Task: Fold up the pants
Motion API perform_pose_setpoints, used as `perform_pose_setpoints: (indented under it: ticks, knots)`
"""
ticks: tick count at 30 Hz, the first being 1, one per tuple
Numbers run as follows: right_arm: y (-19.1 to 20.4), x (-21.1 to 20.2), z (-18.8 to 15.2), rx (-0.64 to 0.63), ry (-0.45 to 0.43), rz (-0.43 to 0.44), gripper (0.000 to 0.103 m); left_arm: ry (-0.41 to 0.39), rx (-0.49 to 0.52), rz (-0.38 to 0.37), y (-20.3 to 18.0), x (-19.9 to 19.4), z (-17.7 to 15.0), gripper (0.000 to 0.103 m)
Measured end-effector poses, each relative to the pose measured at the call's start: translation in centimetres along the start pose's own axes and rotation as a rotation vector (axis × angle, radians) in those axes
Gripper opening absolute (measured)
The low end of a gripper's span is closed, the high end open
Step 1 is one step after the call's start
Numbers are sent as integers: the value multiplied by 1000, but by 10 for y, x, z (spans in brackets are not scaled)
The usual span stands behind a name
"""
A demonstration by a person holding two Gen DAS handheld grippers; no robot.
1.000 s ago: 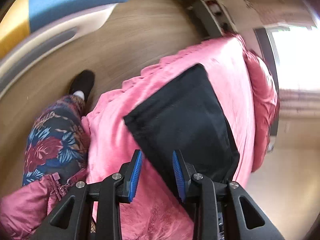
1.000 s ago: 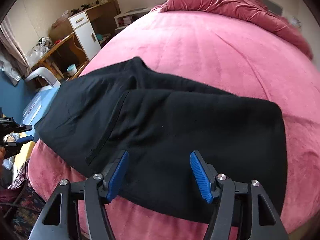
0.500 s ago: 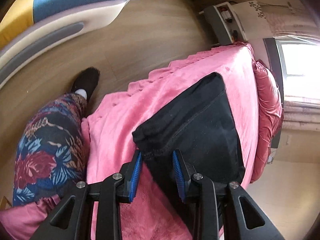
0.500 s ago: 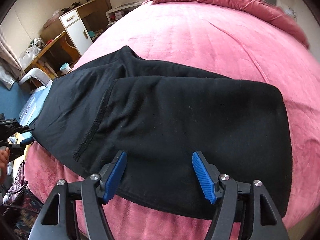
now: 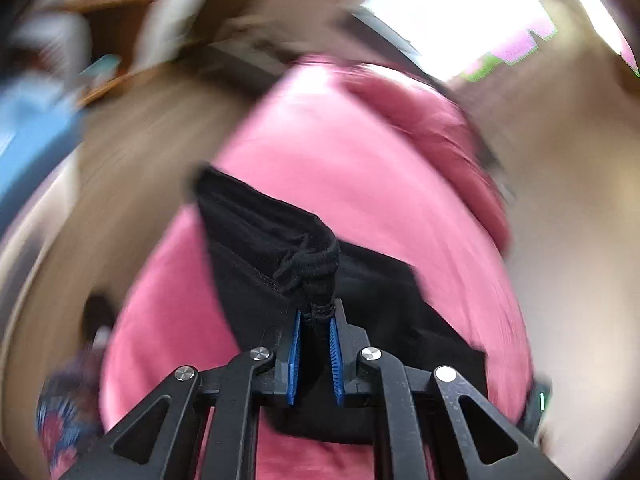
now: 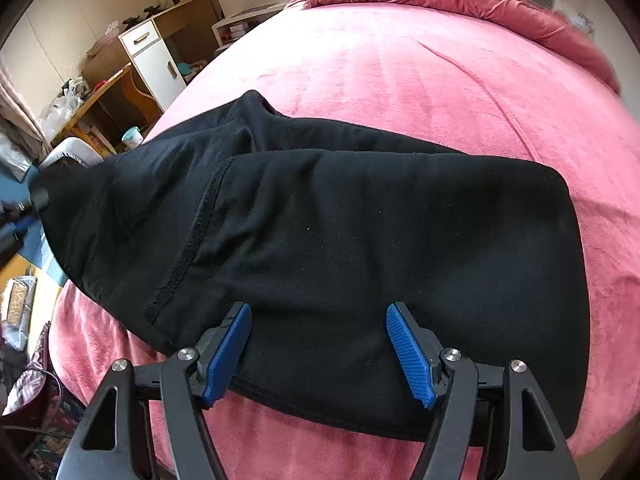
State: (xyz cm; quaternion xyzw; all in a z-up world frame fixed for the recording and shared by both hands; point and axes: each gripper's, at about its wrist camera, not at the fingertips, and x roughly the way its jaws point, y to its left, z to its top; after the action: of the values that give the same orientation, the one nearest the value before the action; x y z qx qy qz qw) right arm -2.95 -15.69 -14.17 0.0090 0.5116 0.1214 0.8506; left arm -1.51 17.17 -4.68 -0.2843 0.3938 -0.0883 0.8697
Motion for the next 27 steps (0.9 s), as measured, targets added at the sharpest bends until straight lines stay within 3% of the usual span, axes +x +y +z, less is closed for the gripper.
perform_pose_setpoints:
  ticks: [4, 8, 13, 17, 27]
  knots:
    - [-13, -18, 8, 72, -45, 87, 71, 87, 265, -139, -72, 25, -19, 12]
    - [-32, -34, 18, 176, -84, 284, 71, 174, 387, -182, -105, 50, -45, 12]
    - [-42, -30, 32, 265, -71, 498, 73, 245, 436, -182, -114, 66, -64, 12]
    - [-35, -15, 40, 307, -37, 600, 77, 260, 447, -163, -114, 66, -69, 12]
    - [7, 11, 66, 222, 35, 644, 77, 264, 499, -108, -124, 66, -72, 12]
